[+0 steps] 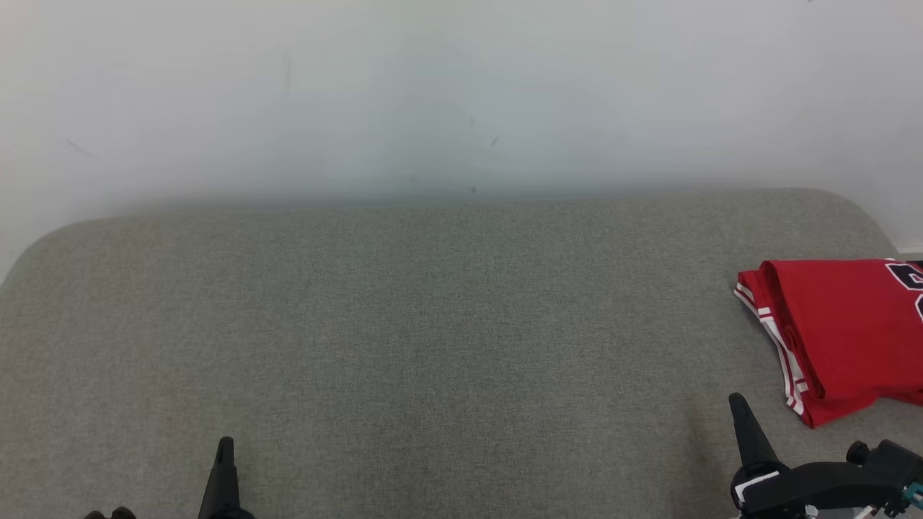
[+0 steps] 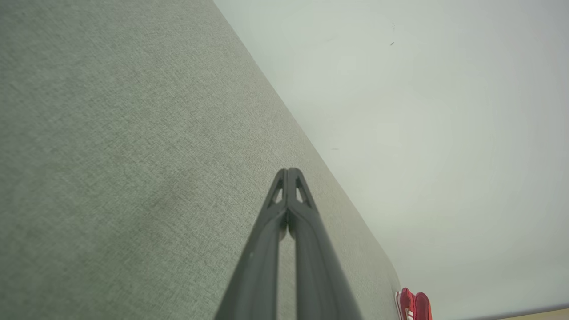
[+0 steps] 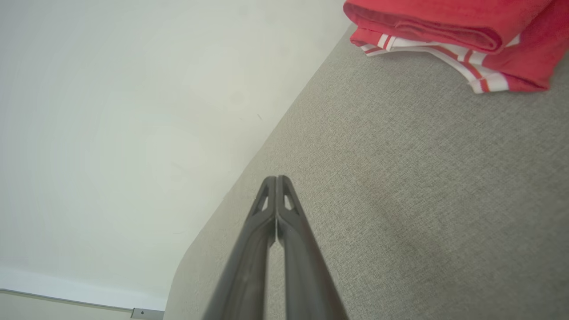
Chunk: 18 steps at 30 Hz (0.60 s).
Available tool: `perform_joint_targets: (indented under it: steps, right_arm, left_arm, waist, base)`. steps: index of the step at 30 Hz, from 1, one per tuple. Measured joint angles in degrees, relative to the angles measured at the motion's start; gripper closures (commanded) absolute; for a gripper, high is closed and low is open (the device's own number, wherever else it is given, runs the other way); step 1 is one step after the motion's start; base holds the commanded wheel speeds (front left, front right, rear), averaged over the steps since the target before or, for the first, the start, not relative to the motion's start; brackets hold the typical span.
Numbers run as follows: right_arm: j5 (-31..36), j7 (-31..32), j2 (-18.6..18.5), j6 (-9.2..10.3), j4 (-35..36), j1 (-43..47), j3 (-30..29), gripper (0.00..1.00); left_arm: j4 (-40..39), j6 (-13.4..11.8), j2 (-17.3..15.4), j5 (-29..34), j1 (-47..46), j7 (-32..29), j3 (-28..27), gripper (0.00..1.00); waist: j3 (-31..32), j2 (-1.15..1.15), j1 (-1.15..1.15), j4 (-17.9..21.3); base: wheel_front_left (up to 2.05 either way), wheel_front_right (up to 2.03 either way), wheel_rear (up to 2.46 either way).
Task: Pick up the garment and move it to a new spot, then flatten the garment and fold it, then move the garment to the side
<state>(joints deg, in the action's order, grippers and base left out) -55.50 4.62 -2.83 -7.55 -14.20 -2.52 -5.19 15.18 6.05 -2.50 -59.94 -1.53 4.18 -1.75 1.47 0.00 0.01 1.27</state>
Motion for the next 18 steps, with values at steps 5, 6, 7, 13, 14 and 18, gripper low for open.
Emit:
perform_joint_targets:
  steps: [5,6,7,13,14,18]
  right_arm:
    - [-3.25,0.48,0.0,0.0,-0.03,-0.49,-0.56,1.0]
    - [-3.86,0.51,0.0,0.0,-0.03,-0.77,-0.69,1.0]
    - [-4.63,0.62,-0.01,0.0,-0.02,-0.96,-0.83,1.0]
    - [-8.89,1.2,0.0,0.0,-0.05,-1.06,-1.51,1.0]
    - [-9.44,1.26,0.0,0.0,-0.05,-1.08,-1.58,1.0]
    - [-11.7,1.45,0.0,0.0,-0.05,-1.18,-1.96,1.0]
  left_arm:
    - [0.2,0.04,-0.02,-2.91,-0.98,-0.75,-0.02,1.0]
    - [0.2,0.09,-0.03,-3.49,-1.14,-0.77,-0.02,1.0]
    - [0.22,0.09,-0.02,-3.93,-1.15,-0.99,-0.02,1.0]
    - [0.45,0.33,-0.05,-7.83,-2.04,-1.88,-0.05,1.0]
    - [0.44,0.45,-0.07,-8.27,-2.24,-2.04,-0.05,1.0]
    - [0.56,0.48,-0.08,-10.51,-2.35,-2.54,-0.07,1.0]
  waist:
    - [-0.12,0.0,0.0,-0.09]
    - [-0.15,0.0,0.0,-0.1]
    - [-0.17,0.0,0.0,-0.12]
    - [-0.35,0.0,0.0,-0.24]
    - [-0.37,0.0,0.0,-0.26]
    - [-0.47,0.0,0.0,-0.33]
  base:
    - [0.0,0.0,0.0]
    - [0.0,0.0,0.0]
    - [0.0,0.0,0.0]
    - [0.0,0.0,0.0]
    - [0.0,0.0,0.0]
    - [0.0,0.0,0.0]
